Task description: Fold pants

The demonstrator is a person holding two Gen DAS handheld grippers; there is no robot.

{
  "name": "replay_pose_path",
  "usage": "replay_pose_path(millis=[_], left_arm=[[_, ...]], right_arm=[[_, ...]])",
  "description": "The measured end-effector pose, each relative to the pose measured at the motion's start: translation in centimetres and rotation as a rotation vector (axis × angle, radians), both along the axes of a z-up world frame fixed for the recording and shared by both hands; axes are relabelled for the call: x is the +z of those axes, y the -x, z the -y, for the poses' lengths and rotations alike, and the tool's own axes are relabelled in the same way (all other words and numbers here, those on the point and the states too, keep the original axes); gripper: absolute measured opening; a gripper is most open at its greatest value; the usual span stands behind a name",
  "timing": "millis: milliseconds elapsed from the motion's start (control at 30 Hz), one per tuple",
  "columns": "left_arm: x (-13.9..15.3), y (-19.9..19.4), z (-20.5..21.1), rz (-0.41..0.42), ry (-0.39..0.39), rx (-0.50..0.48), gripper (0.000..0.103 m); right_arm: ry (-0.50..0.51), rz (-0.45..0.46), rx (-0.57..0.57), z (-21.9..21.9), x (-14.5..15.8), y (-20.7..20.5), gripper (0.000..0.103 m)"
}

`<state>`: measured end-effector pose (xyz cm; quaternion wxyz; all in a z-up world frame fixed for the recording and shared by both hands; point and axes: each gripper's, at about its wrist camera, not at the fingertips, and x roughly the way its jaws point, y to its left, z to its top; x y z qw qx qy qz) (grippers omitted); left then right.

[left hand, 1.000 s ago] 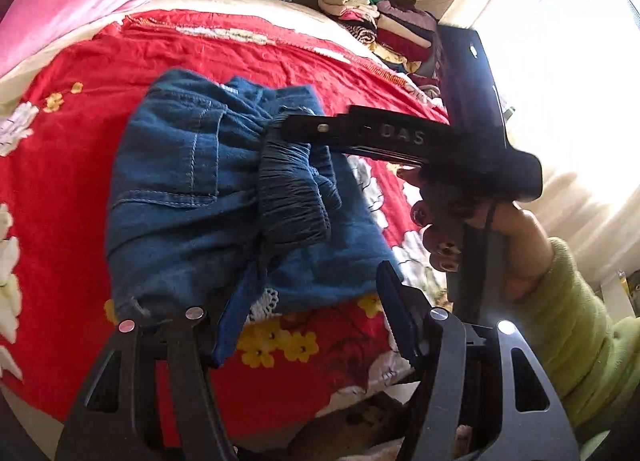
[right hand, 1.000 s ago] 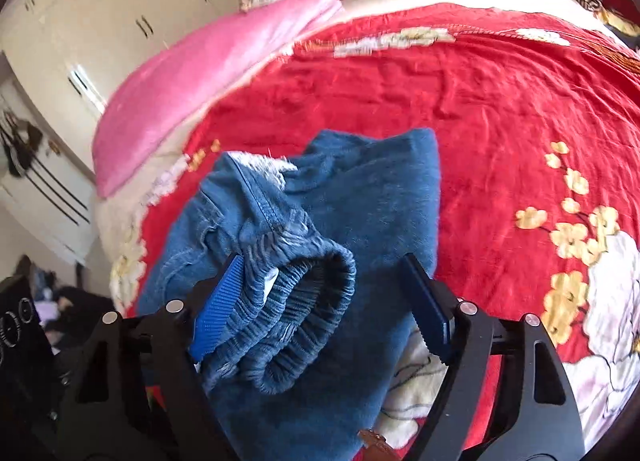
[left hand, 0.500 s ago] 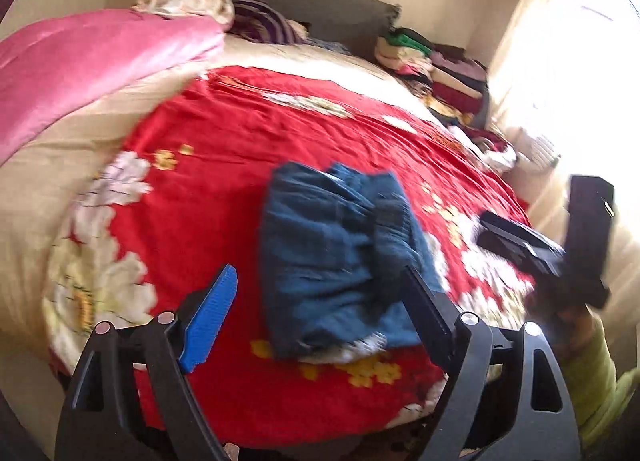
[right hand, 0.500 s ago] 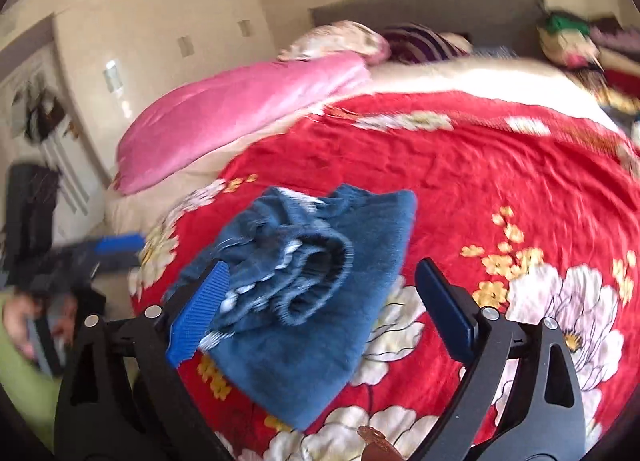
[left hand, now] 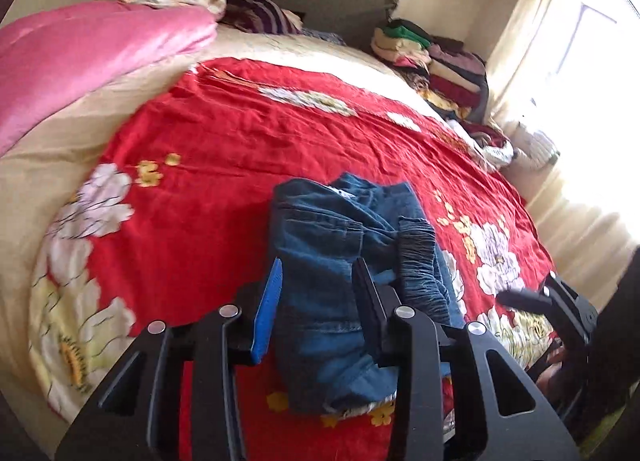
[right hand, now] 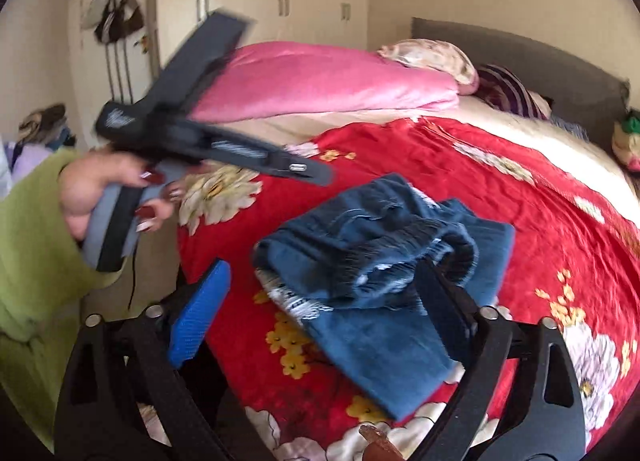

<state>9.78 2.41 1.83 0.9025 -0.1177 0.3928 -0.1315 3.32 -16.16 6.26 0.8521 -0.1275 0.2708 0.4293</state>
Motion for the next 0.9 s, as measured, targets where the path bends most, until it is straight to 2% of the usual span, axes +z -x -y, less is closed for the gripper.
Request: replay_pose_path(millis=[67,100,133,167,233,333,433,600,667,700,733,800,900], left_arm=[[-0.5,-1.1,0.9,-0.012,-0.01,-0.031,0.033],[-0.7,-1.5,1.2,-0.019,-0.012,-0.04,0.03],[-1.1,-2.0,1.5,-0.029,-0.016,-0.057,0.03],[-1.3,-2.3,1.7,-0.038,-0.02,-0.063,0.03],[-2.1,-3.2,2.2,-0.065,-0.017,-0.081,0.029],[-3.0,-4.2,2.7,-0.089,-0.018,-0.096,0.029],[-3.6,-5.1,2.9,-0.101,-0.018,-0.1,0.029],[-3.9,-5.9,2.9,-0.113,-0.011,-0.111,0.029],[-4.1,-6.0,2.9,-0.116,-0.008,-0.11,0.029],[-4.2,-6.2,2.8,-0.12,-0.004,-0.108,0.029],[-4.3,-6.2,2.7,-0.122,-0.002,-0.105,0.029],[-4.3,-6.1,2.8,-0.121,0.0,-0.105,0.029],[-4.3,-6.0,2.8,-0.114,-0.002,-0.108,0.029]], right_arm=[[0.022,0.003,0.016,-0.8,-0.2,0.4,0.064],[0.022,-0.005,0.036,-1.1,-0.4,0.6,0.051],[0.025,-0.006,0.046,-1.5,-0.6,0.7,0.045],[0.034,0.001,0.05,-1.8,-0.8,0.7,0.044],[0.066,0.018,0.068,-2.5,-1.2,0.8,0.03],[0.094,0.033,0.109,-3.4,-1.3,0.7,0.025],[0.159,0.025,0.157,-5.1,-2.1,0.2,0.025],[0.238,0.079,0.179,-7.5,-2.8,-0.3,0.025],[0.265,0.107,0.182,-8.3,-3.4,-0.3,0.019],[0.255,0.094,0.199,-8.5,-3.7,-0.3,0.007],[0.236,0.068,0.211,-8.2,-4.0,-0.1,0.003],[0.187,0.007,0.269,-7.2,-3.8,0.7,0.002],[0.191,0.013,0.257,-6.1,-3.8,1.5,0.002]])
